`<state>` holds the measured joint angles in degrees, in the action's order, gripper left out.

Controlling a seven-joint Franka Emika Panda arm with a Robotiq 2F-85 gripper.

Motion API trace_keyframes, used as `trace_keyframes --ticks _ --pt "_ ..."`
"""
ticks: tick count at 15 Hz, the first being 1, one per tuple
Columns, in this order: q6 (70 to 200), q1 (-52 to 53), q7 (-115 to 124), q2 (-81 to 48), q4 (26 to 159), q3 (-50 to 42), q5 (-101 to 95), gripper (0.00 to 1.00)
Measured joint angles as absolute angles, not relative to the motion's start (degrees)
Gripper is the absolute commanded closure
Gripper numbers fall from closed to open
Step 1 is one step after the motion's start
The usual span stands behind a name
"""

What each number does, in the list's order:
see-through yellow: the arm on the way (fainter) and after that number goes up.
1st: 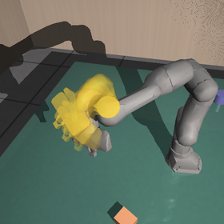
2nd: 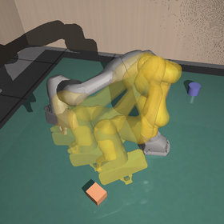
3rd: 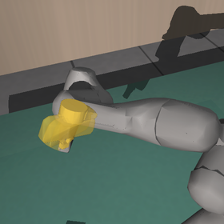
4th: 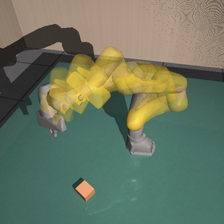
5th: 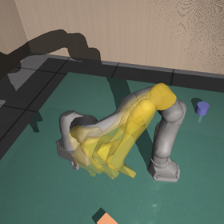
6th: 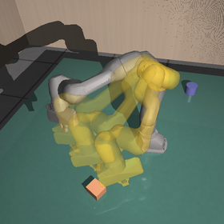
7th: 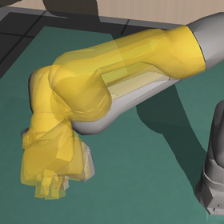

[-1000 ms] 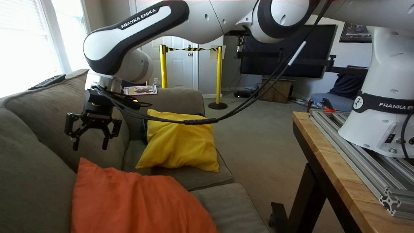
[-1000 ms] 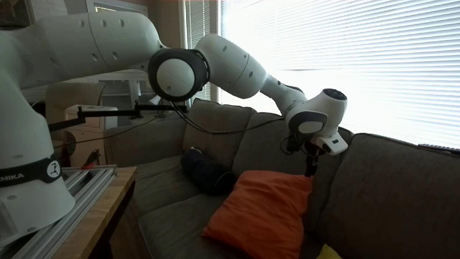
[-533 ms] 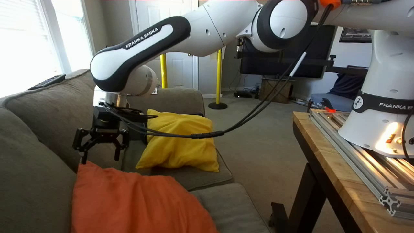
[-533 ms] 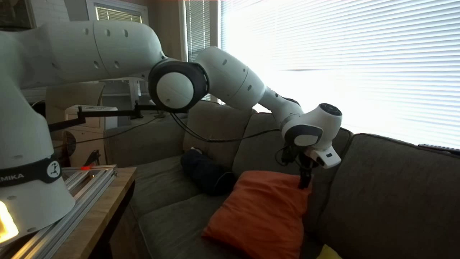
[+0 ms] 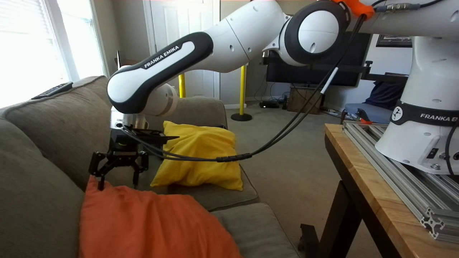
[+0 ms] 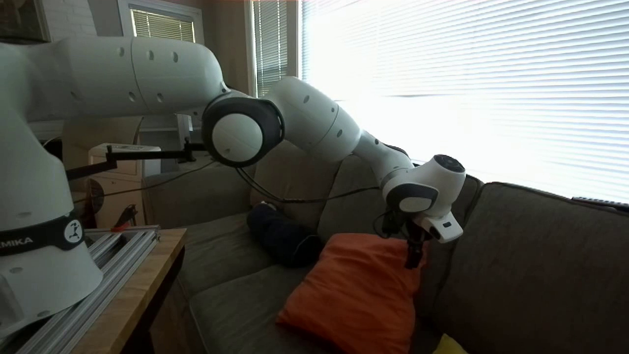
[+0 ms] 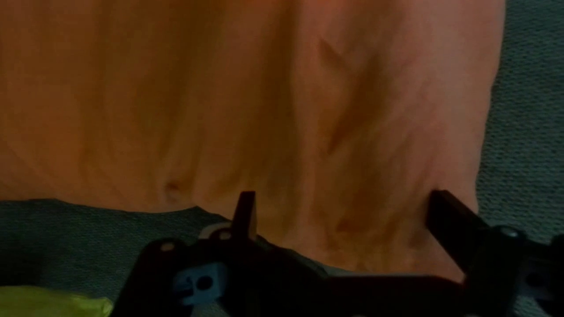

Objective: Move the orange pillow to the left.

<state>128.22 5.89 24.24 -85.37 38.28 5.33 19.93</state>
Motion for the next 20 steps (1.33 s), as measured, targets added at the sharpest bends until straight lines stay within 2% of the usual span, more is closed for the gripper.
trace_keyframes --ticks 1,2,3,5,14,16,20 --pt "128.68 5.82 24.19 -85.37 38.31 5.66 19.93 0.0" --pt "129.17 5.77 24.13 -85.37 38.38 6.07 19.93 0.05" --pt "129.78 5.75 24.01 -85.37 38.59 6.49 19.94 0.26" --pt "130.77 5.75 23.83 -85.41 39.32 7.3 19.98 0.32" --pt "134.66 5.11 23.71 -85.47 43.04 8.68 20.11 0.96" --pt "135.08 4.83 23.71 -85.46 43.14 8.91 20.13 1.0" --pt "135.12 4.64 23.72 -85.13 42.61 9.43 20.18 0.99"
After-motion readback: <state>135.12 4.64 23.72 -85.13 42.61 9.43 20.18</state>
